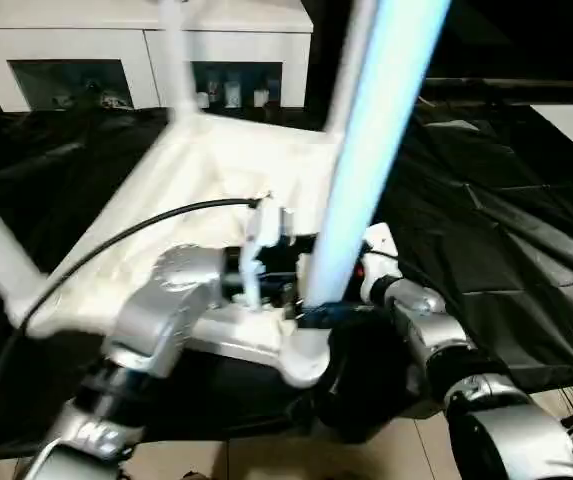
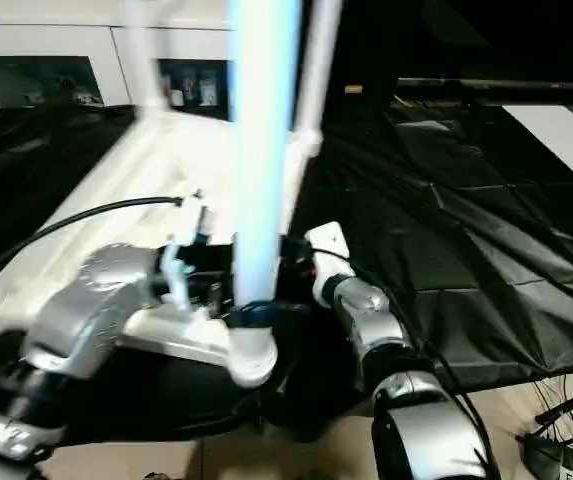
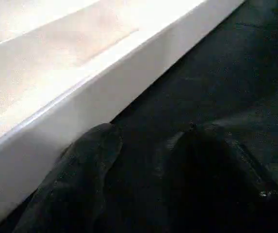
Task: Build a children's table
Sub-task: Rotate table base
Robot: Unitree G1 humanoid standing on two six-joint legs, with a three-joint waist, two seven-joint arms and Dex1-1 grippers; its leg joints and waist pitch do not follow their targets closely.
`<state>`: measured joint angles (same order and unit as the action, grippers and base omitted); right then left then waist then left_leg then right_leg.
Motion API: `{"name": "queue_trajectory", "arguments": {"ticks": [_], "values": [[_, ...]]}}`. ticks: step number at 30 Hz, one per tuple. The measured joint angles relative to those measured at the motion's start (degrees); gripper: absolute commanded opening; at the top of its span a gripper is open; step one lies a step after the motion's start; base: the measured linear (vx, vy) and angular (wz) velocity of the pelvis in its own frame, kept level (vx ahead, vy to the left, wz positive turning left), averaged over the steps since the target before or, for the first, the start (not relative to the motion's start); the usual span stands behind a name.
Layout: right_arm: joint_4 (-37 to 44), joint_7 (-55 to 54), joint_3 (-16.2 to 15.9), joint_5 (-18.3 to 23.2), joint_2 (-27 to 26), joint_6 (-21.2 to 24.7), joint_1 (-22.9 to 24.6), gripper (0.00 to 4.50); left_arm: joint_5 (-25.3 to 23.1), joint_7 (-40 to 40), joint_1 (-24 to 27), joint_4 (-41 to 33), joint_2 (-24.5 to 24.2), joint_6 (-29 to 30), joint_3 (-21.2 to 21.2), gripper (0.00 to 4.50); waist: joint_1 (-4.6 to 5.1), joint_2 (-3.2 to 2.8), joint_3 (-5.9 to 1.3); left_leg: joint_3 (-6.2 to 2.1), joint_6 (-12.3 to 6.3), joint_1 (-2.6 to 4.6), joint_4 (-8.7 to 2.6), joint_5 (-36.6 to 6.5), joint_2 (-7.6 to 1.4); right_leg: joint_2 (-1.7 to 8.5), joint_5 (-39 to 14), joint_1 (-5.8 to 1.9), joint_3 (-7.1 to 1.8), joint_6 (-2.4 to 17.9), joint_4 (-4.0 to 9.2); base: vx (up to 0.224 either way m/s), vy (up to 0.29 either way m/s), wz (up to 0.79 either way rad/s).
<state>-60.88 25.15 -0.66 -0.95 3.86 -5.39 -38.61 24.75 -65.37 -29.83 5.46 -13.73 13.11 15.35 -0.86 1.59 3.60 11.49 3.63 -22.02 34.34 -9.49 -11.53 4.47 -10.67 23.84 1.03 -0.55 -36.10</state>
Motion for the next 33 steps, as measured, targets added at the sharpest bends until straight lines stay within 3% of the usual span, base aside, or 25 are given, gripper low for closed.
{"name": "queue_trajectory", "arguments": {"ticks": [9,14,20,25,30,33], "values": [[-0.81,-6.74,-0.31,-1.53,-0.18,-1.46,-0.6,3.01,-8.18,8.45,-5.63,10.77,2.88,-7.76,0.74,4.43,-0.55,-0.04,0.0,0.0,0.04,0.06,0.1,0.02,-0.1,-0.1,0.2,-0.01,0.01,0.28,-0.01,0.0,0.0,0.0],[-2.02,-15.28,4.49,-0.65,5.09,-2.27,-4.1,3.01,-13.22,15.56,-6.93,18.44,1.04,-9.89,-0.36,4.43,-1.06,-0.06,0.03,0.01,0.06,0.05,0.16,0.03,-0.09,-0.1,0.34,0.0,-0.02,0.26,-0.01,0.0,0.0,0.0],[-2.01,-16.29,6.99,1.06,8.67,-2.88,-4.37,3.01,-16.7,18.91,-8.48,24.4,-0.7,-11.88,-1.34,4.43,-1.2,-0.06,0.03,0.01,0.05,-0.12,0.15,0.04,-0.1,-0.13,0.31,0.13,-0.01,0.22,0.02,0.0,0.0,0.0],[-0.2,-11.68,7.02,1.38,11.49,-3.03,-3.88,3.01,-14.07,16.54,-7.32,22.38,-1.14,-10.62,-3.74,4.43,-1.91,-0.05,0.03,0.04,-0.04,-0.27,0.14,-0.02,-0.1,-0.12,0.29,0.15,0.0,0.2,0.27,0.0,0.0,0.0],[3.64,-1.09,4.3,1.26,13.46,-3.68,-0.49,3.01,-15.45,12.72,-4.26,21.26,-2.62,-9.31,-0.28,4.43,-2.68,-0.05,0.03,0.04,-0.05,-0.25,0.18,-0.01,-0.12,-0.12,0.3,0.13,0.01,0.21,0.24,0.0,0.0,0.0],[4.67,3.45,1.9,0.77,15.23,-3.13,0.93,3.01,-17.01,13.05,-4.51,23.94,-2.15,-7.01,0.47,4.17,-2.87,-0.11,0.05,0.05,-0.04,-0.24,0.28,-0.01,-0.1,-0.08,0.33,0.05,-0.01,0.26,0.23,0.0,0.0,0.0]]}}
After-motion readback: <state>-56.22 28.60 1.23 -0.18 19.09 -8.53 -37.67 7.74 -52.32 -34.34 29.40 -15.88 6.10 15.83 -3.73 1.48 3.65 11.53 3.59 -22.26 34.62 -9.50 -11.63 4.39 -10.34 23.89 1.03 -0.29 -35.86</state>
